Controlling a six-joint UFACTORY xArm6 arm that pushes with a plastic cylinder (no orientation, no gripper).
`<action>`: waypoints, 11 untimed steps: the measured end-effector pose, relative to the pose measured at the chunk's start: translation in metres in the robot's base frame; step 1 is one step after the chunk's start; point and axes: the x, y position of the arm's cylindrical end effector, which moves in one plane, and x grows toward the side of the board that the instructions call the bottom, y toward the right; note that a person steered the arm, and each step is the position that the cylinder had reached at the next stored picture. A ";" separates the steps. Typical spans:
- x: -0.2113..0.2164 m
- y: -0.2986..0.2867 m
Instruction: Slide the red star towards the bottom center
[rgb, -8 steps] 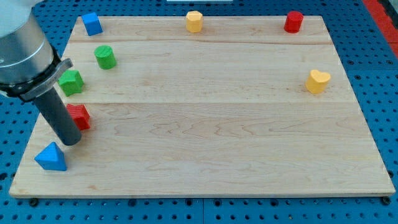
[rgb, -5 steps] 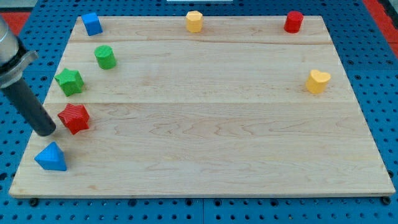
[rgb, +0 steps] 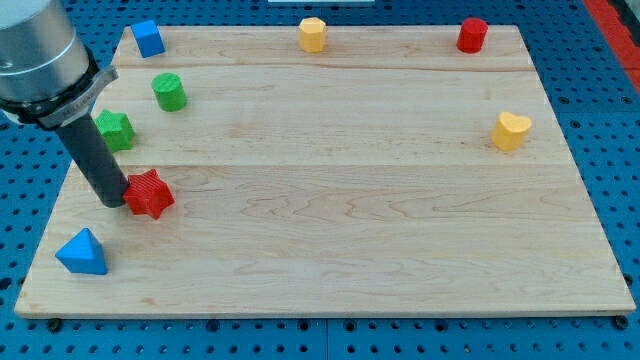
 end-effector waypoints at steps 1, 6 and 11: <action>-0.007 0.013; 0.011 0.133; 0.065 0.153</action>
